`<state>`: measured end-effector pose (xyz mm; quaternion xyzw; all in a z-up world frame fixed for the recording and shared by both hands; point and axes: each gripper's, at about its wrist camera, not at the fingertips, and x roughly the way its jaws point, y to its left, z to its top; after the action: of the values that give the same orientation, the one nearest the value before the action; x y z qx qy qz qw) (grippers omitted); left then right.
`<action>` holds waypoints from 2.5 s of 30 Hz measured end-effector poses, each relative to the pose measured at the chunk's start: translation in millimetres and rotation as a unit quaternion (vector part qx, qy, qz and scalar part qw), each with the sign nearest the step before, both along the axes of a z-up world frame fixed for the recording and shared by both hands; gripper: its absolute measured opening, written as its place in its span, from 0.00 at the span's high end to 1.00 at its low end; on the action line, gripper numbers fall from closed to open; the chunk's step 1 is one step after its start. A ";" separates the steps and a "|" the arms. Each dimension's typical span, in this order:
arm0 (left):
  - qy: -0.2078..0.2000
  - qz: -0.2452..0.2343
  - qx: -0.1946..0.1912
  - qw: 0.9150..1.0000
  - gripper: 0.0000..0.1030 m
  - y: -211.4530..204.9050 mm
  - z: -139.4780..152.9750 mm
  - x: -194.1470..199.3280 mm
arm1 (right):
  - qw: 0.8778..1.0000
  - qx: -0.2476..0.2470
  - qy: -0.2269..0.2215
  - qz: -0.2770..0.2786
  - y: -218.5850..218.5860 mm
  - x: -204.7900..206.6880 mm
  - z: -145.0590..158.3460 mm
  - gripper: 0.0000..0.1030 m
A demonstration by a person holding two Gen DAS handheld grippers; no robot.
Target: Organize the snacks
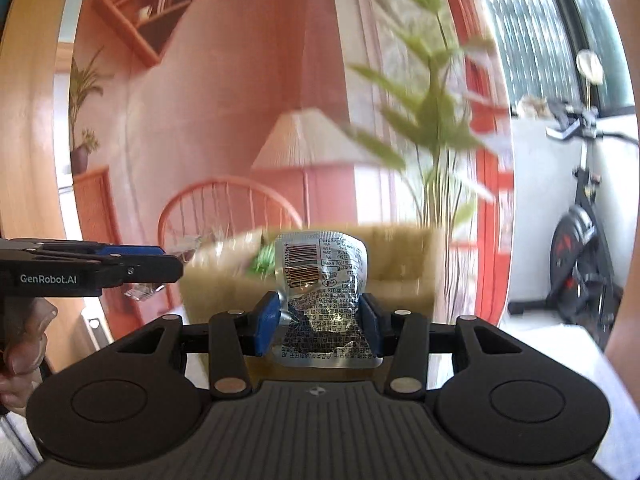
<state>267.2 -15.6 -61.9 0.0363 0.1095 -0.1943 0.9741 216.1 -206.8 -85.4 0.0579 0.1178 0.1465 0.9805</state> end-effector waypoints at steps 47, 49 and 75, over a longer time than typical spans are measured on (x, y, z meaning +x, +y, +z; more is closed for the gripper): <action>0.006 0.138 0.024 0.990 0.06 39.4 61.9 -29.3 | 0.998 0.010 0.031 -0.049 17.3 -0.4 80.7 0.00; 0.008 0.139 0.019 0.990 0.06 44.3 67.1 -42.8 | 0.998 0.011 0.031 -0.055 22.3 -11.5 85.8 0.00; -0.033 0.165 0.014 0.986 0.06 69.0 108.8 -167.7 | 0.996 -0.006 -0.010 -0.093 79.0 -142.1 140.0 0.00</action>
<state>99.5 53.4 46.8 0.0379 0.0843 -0.0275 0.9953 74.0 -127.8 54.6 0.0608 0.1033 0.0546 0.9913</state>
